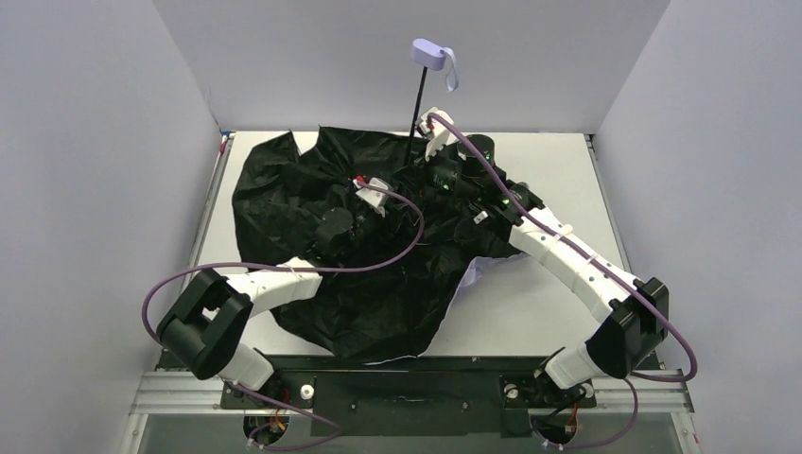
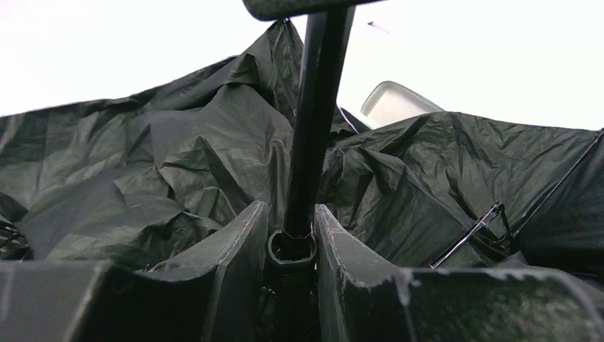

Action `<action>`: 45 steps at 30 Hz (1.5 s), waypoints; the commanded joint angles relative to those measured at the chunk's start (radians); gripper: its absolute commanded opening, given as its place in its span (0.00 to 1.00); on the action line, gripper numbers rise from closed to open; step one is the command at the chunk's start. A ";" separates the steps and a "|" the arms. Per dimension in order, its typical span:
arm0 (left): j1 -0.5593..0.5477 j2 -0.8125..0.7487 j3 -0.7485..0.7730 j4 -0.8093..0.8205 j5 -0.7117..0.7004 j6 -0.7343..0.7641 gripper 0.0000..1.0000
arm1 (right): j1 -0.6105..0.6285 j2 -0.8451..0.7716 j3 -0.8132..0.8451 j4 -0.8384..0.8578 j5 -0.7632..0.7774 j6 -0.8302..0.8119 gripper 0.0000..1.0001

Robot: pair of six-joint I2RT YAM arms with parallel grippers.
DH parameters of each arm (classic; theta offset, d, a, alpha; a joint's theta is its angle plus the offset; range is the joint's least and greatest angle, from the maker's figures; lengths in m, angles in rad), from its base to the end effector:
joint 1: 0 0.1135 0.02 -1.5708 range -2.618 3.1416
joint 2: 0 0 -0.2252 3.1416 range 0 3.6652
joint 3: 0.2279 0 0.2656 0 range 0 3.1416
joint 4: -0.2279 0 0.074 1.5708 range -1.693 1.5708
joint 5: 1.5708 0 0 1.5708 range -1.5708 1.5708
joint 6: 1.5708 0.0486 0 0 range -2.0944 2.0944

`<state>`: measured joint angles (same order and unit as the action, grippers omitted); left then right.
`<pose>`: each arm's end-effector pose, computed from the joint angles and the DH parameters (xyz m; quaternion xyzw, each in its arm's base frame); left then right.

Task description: Open the umbrella

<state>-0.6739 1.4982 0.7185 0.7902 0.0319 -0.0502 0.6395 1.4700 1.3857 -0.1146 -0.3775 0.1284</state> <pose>0.2744 -0.2211 0.2002 0.2266 0.6659 -0.2622 0.6607 0.2918 0.2394 0.3520 -0.3071 0.7054 0.3677 0.5225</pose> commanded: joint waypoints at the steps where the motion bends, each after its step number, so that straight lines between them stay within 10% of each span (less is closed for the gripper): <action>1: 0.035 0.089 -0.067 -0.397 -0.136 -0.047 0.26 | -0.002 -0.107 0.159 0.342 -0.061 0.074 0.00; 9: 0.103 0.113 -0.055 -0.416 -0.132 -0.096 0.34 | -0.002 -0.114 0.158 0.349 -0.067 0.089 0.00; 14: 0.099 -0.087 -0.101 -0.189 0.008 0.035 0.42 | 0.002 -0.121 0.057 0.332 -0.066 0.037 0.00; 25: 0.097 -0.248 0.130 -0.256 0.258 0.290 0.58 | 0.014 -0.111 -0.067 0.315 -0.077 -0.036 0.00; 45: 0.170 -0.119 0.029 -0.301 0.250 0.316 0.23 | 0.013 -0.117 0.033 0.317 -0.077 0.027 0.00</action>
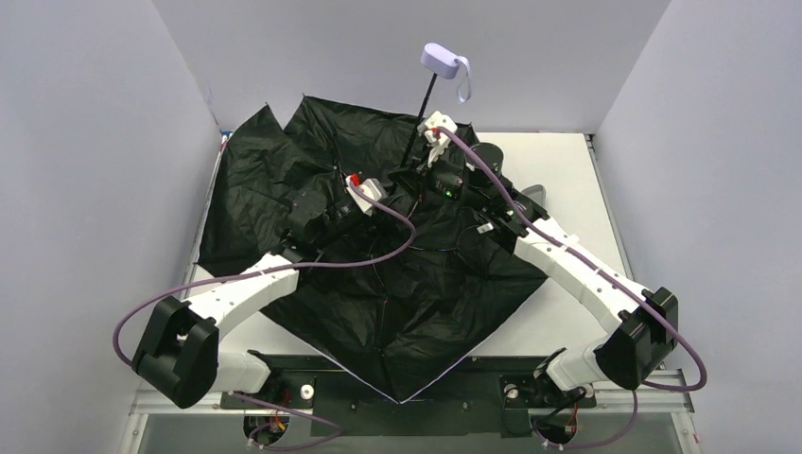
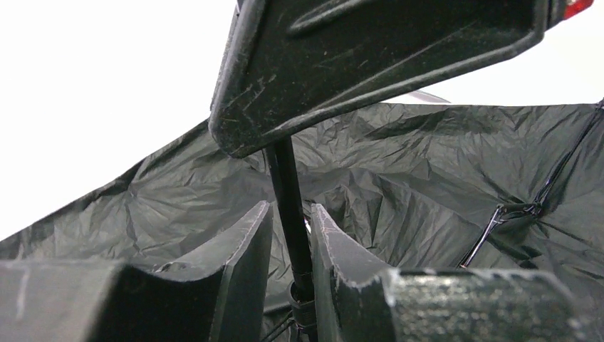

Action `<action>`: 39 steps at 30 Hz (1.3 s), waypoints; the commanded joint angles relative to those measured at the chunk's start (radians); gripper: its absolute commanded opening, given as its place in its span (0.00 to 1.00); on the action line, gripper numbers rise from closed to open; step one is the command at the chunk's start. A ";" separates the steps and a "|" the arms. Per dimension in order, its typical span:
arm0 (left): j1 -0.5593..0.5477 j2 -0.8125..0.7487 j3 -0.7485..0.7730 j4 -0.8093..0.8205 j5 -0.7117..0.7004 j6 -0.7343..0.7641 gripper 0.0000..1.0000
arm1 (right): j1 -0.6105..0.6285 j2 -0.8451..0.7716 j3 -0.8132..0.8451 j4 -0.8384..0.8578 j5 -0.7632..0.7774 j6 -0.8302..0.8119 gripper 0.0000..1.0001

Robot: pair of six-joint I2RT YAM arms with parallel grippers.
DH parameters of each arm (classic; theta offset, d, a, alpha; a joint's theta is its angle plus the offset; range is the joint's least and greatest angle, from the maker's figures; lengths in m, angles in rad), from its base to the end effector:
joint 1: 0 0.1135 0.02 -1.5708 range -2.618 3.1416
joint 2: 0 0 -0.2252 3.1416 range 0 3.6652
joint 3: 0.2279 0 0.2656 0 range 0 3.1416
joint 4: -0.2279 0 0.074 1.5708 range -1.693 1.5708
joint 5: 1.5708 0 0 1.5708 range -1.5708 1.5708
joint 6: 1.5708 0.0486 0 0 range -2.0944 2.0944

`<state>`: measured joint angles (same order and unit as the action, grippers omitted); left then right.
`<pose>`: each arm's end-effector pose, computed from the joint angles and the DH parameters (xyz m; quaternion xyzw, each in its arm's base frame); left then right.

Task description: Open the umbrella

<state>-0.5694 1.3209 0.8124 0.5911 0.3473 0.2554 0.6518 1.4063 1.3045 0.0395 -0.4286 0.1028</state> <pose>0.2764 -0.1966 0.2680 0.3838 0.5602 -0.2289 0.6974 0.2776 0.2372 0.3617 -0.3332 0.6460 0.3906 0.5649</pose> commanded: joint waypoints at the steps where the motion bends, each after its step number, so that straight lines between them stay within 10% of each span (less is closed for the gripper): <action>1: 0.070 0.074 -0.069 -0.114 -0.067 0.012 0.23 | 0.001 -0.054 0.120 0.166 -0.028 0.064 0.00; 22: 0.134 0.217 0.004 -0.302 -0.172 0.073 0.28 | -0.001 -0.065 0.211 0.194 -0.039 0.133 0.00; 26: 0.160 0.200 0.012 -0.286 -0.162 0.062 0.00 | 0.001 -0.077 0.186 0.203 -0.055 0.125 0.00; 31: 0.164 0.097 0.073 -0.265 -0.142 0.083 0.00 | 0.004 -0.101 0.060 0.151 -0.051 0.026 0.00; 39: 0.167 -0.011 0.255 -0.302 -0.121 0.210 0.00 | 0.012 -0.219 -0.179 0.019 0.021 -0.139 0.60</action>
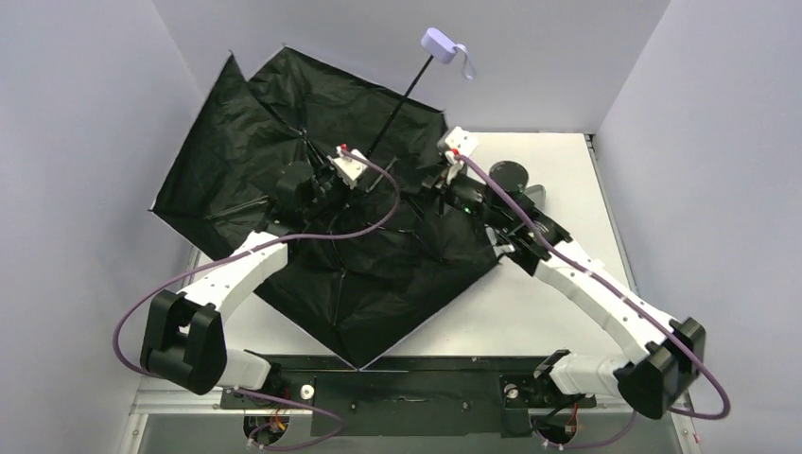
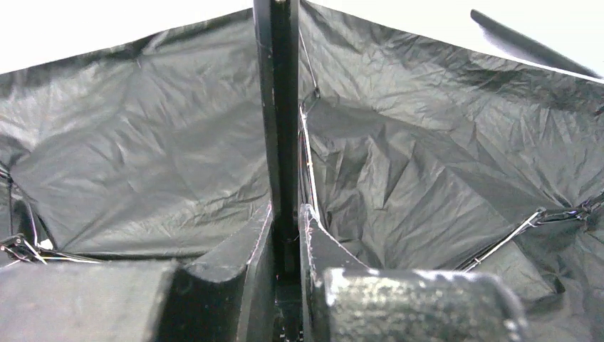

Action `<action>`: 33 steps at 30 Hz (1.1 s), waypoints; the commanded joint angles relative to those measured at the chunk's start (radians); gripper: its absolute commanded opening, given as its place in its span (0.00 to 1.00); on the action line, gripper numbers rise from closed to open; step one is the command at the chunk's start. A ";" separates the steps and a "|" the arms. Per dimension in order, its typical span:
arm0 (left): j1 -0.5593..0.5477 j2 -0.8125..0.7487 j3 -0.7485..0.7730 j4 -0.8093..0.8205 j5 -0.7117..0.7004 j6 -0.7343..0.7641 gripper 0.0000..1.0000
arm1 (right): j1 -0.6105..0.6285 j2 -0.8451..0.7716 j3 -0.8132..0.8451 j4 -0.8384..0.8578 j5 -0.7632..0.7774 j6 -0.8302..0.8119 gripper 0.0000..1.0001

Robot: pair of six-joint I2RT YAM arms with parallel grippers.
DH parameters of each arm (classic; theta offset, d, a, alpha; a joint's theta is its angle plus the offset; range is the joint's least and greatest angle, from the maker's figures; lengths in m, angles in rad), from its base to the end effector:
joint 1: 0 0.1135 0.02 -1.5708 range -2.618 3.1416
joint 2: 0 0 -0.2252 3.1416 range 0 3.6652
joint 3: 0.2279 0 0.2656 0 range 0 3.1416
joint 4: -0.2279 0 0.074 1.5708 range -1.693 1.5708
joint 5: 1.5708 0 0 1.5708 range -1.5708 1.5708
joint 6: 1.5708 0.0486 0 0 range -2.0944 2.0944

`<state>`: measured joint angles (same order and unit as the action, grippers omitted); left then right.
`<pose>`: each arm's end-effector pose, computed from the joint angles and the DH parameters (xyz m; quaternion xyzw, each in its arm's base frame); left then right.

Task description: Open the umbrella

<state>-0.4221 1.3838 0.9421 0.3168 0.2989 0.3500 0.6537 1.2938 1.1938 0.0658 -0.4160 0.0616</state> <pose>0.3200 -0.1594 0.2634 0.3705 0.6498 -0.1352 0.6498 0.2581 0.2225 0.3599 -0.3425 0.6311 0.3771 0.5849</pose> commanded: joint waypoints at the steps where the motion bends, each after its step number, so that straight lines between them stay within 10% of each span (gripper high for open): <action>1: 0.023 -0.078 0.137 -0.031 -0.071 0.122 0.00 | 0.012 -0.120 -0.106 -0.023 0.020 -0.111 0.65; 14: 0.108 -0.222 0.208 -0.064 -0.001 0.402 0.00 | -0.161 -0.331 -0.175 -0.421 0.290 -0.139 0.69; 33: 0.165 -0.428 0.073 -0.241 0.418 1.333 0.00 | -0.316 -0.142 0.554 -1.075 -0.177 0.026 0.81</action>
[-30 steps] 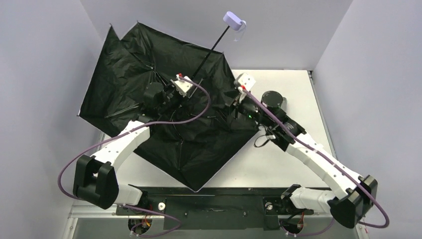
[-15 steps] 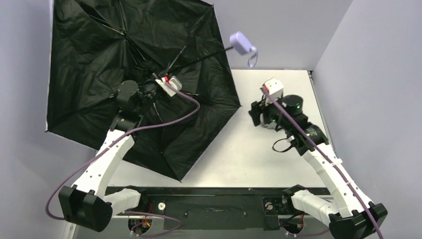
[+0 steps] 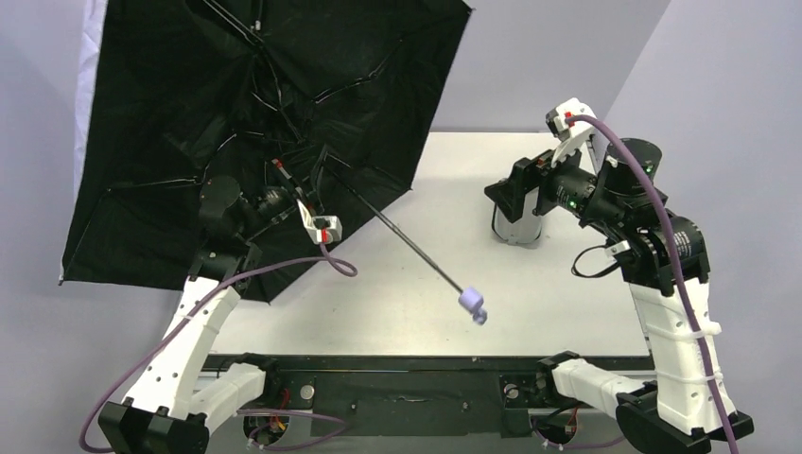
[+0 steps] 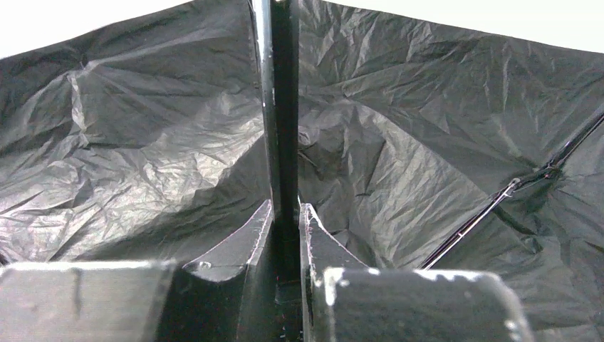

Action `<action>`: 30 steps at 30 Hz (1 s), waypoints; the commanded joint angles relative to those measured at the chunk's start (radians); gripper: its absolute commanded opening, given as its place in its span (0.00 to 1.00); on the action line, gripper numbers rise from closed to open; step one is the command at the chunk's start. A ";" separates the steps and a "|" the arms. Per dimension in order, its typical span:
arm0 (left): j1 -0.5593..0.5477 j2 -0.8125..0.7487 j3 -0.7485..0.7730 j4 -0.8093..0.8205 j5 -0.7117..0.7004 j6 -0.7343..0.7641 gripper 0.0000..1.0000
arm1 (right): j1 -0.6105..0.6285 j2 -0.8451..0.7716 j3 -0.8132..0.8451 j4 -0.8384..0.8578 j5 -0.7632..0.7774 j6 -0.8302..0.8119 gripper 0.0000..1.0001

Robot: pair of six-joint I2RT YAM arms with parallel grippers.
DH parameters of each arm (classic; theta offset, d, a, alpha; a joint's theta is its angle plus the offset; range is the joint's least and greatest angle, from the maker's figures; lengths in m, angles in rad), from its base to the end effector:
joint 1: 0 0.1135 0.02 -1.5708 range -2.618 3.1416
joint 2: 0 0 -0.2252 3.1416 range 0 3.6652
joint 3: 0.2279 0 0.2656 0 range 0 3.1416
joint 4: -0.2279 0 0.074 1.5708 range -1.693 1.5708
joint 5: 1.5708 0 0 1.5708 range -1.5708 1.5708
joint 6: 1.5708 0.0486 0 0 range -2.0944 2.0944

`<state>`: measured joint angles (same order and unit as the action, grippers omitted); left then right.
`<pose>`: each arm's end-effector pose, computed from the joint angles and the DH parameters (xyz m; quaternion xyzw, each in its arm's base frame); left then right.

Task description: Open the umbrella

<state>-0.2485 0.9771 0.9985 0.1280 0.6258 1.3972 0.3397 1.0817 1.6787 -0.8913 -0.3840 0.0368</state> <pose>0.2484 -0.0924 0.3826 0.6137 0.2511 0.2232 0.7145 0.1904 0.0866 0.4728 -0.2313 0.7622 0.2600 0.5458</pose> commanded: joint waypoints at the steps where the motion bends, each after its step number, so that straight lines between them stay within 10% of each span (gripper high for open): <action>1: -0.016 -0.018 0.024 -0.075 0.070 0.313 0.00 | -0.001 0.082 0.073 -0.106 -0.281 0.086 0.82; 12: -0.182 0.061 0.136 -0.237 -0.194 0.535 0.00 | 0.071 0.187 -0.099 0.184 -0.650 0.361 0.87; 22: -0.073 0.100 0.075 0.024 -0.067 0.380 0.00 | 0.260 0.236 -0.254 0.225 -0.655 0.304 0.83; 30: -0.048 0.154 0.102 0.098 -0.114 0.418 0.00 | 0.281 0.256 -0.282 -0.133 -0.606 -0.048 0.44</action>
<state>-0.3054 1.1248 1.0554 0.0666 0.5110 1.7851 0.6163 1.3293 1.3872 -0.8070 -1.0111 0.2424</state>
